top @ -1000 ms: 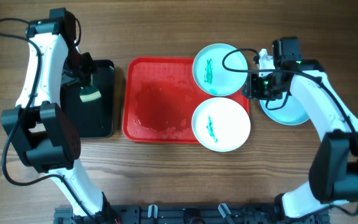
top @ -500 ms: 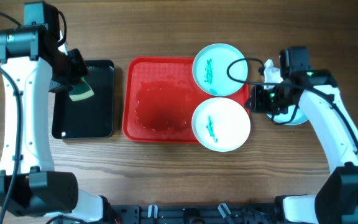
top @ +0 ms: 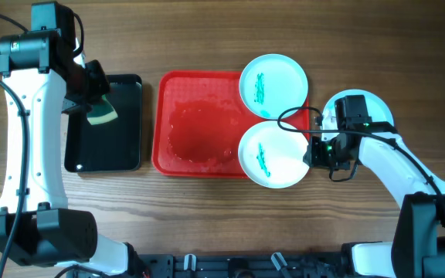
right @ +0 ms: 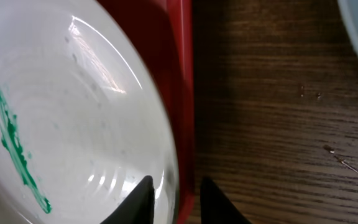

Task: Clean dirty plates on tray and stack at the side
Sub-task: 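Grasp the lower-right plate rim with the right gripper and drag it left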

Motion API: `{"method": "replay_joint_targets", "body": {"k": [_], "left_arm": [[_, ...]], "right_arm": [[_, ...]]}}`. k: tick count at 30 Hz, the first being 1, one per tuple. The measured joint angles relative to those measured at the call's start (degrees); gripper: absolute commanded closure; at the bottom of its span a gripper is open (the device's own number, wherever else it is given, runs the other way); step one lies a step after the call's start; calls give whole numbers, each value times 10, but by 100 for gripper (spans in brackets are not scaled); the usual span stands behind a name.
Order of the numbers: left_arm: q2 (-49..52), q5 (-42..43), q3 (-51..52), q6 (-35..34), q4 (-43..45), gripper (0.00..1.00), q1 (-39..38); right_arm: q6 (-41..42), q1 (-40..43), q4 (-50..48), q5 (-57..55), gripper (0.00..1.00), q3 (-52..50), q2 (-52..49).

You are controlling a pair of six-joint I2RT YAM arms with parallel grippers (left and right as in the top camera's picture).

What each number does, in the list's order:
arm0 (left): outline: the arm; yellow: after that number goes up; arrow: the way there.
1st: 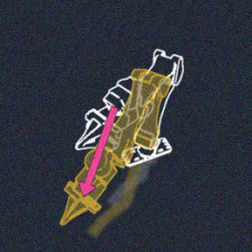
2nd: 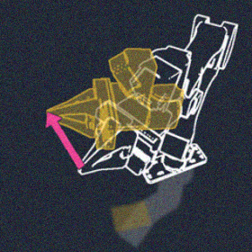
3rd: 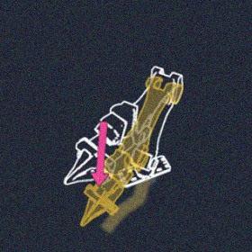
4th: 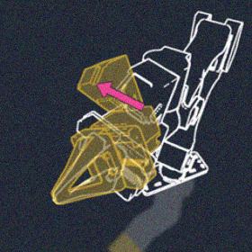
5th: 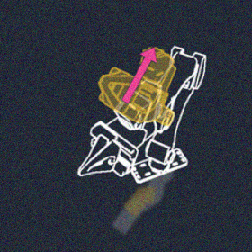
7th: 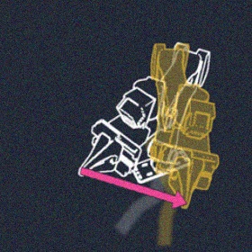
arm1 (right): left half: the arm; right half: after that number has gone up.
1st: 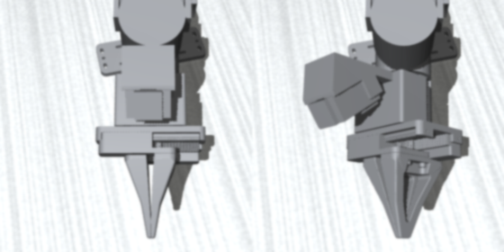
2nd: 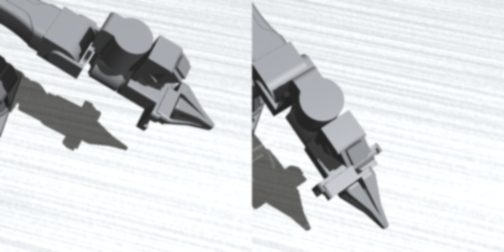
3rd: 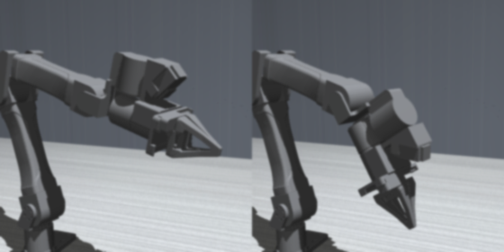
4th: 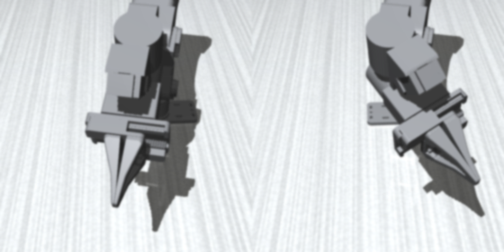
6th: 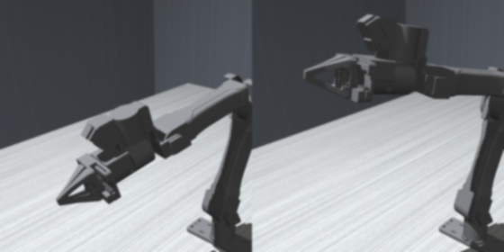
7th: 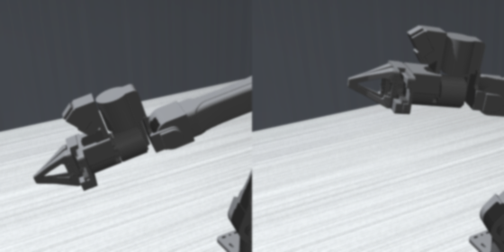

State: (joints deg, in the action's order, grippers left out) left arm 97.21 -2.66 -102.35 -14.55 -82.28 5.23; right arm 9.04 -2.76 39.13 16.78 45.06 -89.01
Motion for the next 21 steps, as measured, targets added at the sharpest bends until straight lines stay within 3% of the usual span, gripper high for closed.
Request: {"method": "replay_joint_targets", "body": {"k": [3,9,17,21], "left_arm": [[0,0,0,0,0,96,0],[0,0,0,0,0,96,0],[0,0,0,0,2,96,0],[0,1,0,-2,6,96,0]], "right_arm": [[3,0,-7,-6,95,-1,0],[3,0,-6,-5,96,0,0],[7,-10,76,19,96,65,0],[99,-108,10,27,96,105,1]]}}
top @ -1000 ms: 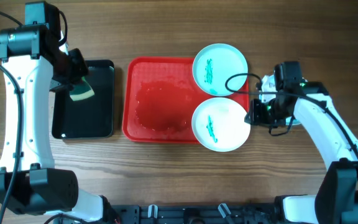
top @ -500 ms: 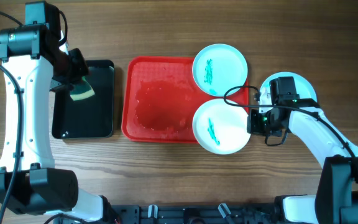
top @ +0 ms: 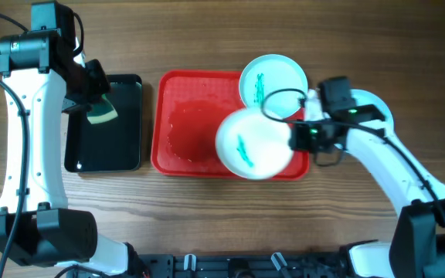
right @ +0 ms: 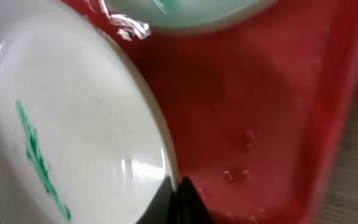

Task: Clean dirty plates on tray and stack at the side
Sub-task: 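Grasp the lower-right plate rim with the right gripper and drag it left, then scrub the held plate with the sponge in the left gripper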

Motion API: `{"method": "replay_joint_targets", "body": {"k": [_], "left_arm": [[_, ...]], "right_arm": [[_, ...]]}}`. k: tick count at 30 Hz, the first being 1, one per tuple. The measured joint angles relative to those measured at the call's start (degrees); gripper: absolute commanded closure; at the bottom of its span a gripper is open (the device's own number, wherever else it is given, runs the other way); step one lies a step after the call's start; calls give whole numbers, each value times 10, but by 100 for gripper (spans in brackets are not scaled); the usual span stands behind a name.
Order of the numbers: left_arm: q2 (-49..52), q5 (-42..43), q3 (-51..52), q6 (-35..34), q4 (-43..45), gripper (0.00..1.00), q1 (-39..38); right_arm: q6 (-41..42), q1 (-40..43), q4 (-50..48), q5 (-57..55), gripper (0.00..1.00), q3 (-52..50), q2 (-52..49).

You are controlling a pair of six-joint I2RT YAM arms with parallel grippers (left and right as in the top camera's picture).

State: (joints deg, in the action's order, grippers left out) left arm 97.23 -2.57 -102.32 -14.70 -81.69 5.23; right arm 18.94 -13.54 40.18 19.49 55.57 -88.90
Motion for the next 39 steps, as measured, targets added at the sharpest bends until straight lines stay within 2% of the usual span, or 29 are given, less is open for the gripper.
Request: {"method": "replay_joint_targets", "body": {"k": [3,6,11,14,15,17,18,21,26,31,39], "left_arm": [[0,15,1,-3,15,96,0],[0,37,18,-7,47,96,0],[1,68,89,-9,115,96,-34],[2,72,130,-23,161,96,-70],[3,74,146,-34,183,96,-84],[3,74,169,-51,214,96,-102],[3,75,182,-61,228,96,-111],[3,74,207,-78,257,96,-127],[4,74,244,-94,304,96,-140],[24,74,246,-101,312,96,-140],[75,67,247,-101,338,96,-174]], "right_arm": [[140,-123,-120,-67,96,5,-2],[222,-191,-204,-120,96,17,-42],[273,-218,-192,-149,96,64,-162],[284,-217,-191,-151,96,90,-186],[289,-217,-193,-152,90,97,-189],[287,-217,-193,-151,69,101,-195],[283,-217,-195,-150,65,101,-198],[246,-214,-196,-139,64,102,-204],[130,-175,-171,-99,76,137,-216],[65,-164,-137,-62,94,213,-295],[54,-166,-130,-47,96,223,-302]]}}
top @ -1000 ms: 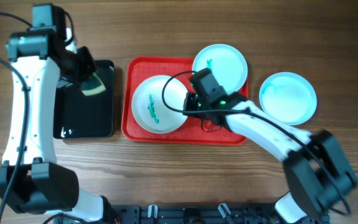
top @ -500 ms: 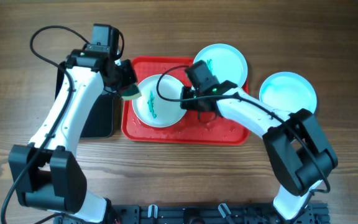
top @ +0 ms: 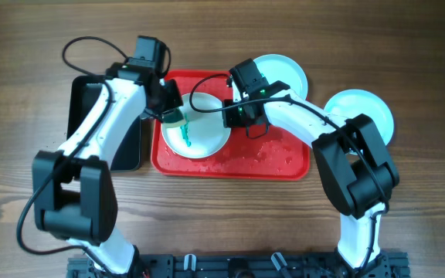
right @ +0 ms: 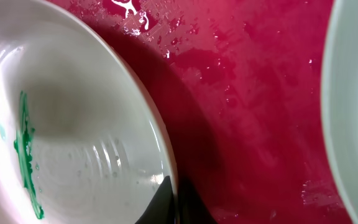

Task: Clean dirty plates on tray and stack at the side
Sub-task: 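Scrub the held plate with the sponge in the left gripper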

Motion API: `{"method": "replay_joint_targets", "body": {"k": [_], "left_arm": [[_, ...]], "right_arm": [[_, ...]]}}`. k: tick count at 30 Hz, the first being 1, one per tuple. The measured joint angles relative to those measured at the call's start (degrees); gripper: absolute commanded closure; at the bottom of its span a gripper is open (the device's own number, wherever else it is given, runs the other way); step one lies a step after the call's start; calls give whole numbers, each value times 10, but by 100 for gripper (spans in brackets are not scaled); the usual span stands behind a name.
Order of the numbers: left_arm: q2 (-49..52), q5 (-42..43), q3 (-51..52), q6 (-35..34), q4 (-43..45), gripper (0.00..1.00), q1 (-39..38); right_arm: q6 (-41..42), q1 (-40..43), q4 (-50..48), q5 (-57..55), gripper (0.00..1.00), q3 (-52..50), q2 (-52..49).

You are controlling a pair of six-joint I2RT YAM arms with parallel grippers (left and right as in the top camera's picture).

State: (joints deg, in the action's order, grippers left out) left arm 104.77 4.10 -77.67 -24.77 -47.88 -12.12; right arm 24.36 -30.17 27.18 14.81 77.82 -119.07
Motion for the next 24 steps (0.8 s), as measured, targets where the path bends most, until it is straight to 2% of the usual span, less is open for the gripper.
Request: {"method": "replay_joint_targets", "body": {"k": [7,11,13,17,19,21,24], "left_arm": [[85,-43,0,26,5,96,-33],[97,-42,-1,43,7,96,-33],[100,-2,-1,82,12,96,-29],[114,182,-1,194,4,96,-29],[119,213,-1,217,-14,96,-33],[120,198,-1,226,-36,96,-34],[118,113,-4,177,-46,96,-41]], "right_arm": [[0,-2,0,2,96,0,0],[0,-2,0,2,96,0,0],[0,-2,0,2,96,0,0],[0,-1,0,2,96,0,0],[0,-1,0,2,96,0,0],[0,-3,0,2,96,0,0],[0,-8,-2,8,96,0,-1]]}}
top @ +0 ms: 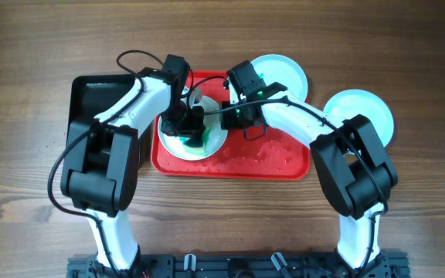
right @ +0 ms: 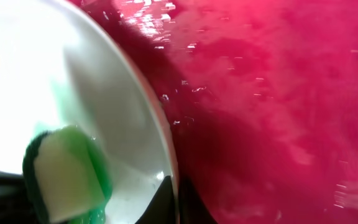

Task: Clean dirty plates on tray and stack at the side
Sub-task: 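Scrub the held plate with the sponge in the left gripper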

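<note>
A white plate (top: 216, 135) lies in the left half of the red tray (top: 276, 154). My left gripper (top: 191, 127) is shut on a green and white sponge (top: 198, 139) and presses it onto the plate's middle. The right gripper (top: 230, 117) is shut on the plate's right rim. In the right wrist view the sponge (right: 67, 174) rests on the wet plate (right: 73, 81), and my right gripper (right: 176, 202) pinches the rim. The plate's green stain is hidden. A second plate (top: 280, 76) with a green mark sits on the tray's far right corner.
A black tray (top: 87, 100) stands to the left of the red tray. A pale plate (top: 365, 112) rests on the wooden table to the right. The red tray's floor (right: 278, 93) is wet.
The left gripper has moved the sponge from the plate's upper left edge onto its middle, covering the green streak. The right gripper still holds the rim at the same place.
At first my right gripper straddled the rim of a stained plate at the tray's front right, and the left held the sponge over the black tray. Then the right held the plate over the tray's middle. Later the plate lay at the tray's left with the sponge at its edge, now on it.
</note>
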Motion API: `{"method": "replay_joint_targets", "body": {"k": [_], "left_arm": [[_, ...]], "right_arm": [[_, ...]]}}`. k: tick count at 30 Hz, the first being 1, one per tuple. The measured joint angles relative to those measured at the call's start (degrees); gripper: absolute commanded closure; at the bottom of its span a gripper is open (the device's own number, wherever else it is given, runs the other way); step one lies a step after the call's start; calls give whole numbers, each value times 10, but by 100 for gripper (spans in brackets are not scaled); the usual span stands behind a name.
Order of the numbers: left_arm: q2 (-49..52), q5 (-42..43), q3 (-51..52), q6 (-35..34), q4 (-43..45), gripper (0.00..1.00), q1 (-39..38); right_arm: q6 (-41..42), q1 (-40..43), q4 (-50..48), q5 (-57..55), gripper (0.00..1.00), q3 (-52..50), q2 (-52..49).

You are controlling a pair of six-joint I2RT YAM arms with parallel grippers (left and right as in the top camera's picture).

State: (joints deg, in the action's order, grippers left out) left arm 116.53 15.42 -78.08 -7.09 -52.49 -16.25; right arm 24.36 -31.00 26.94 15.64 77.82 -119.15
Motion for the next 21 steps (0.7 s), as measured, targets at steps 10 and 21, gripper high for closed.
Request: {"method": "replay_joint_targets", "body": {"k": [10,21], "left_arm": [[-10,-273,-2,-151,63,96,-18],[-5,-109,2,-85,176,96,-32]], "right_arm": [[0,-3,-4,2,96,1,-2],[10,9,-3,-10,96,3,-2]]}}
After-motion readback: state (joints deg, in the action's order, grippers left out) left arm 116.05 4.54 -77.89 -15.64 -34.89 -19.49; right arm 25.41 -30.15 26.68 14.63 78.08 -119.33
